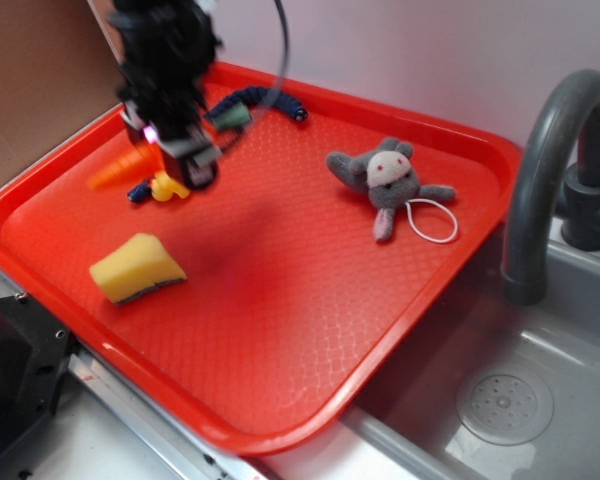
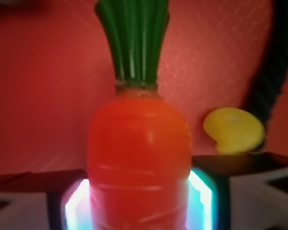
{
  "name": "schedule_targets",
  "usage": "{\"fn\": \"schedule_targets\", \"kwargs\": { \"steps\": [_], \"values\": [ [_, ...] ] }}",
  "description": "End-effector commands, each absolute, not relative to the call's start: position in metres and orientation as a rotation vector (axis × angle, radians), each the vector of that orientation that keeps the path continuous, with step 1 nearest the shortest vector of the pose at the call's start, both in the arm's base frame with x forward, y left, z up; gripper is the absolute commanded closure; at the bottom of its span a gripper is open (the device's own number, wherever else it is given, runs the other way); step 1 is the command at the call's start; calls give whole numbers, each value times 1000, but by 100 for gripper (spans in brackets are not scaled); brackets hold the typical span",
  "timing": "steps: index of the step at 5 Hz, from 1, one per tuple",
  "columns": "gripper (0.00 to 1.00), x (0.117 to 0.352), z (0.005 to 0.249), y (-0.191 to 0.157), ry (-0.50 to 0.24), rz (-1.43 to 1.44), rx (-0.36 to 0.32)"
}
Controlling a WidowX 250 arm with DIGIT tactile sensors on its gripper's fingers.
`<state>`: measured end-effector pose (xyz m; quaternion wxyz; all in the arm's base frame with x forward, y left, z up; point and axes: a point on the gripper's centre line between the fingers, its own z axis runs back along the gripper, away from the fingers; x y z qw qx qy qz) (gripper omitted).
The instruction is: Grab the carrot.
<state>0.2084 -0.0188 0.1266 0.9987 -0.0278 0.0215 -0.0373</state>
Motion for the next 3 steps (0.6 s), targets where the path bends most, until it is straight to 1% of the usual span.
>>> {"fn": "schedule_targets", "kwargs": {
  "steps": [1,2,3],
  "values": [
    [100,186,205,-6,-58,2,-50],
    [100,183,210,-6,-72,16,-69],
    [100,186,201,0,-25,-2,-150]
  ]
}}
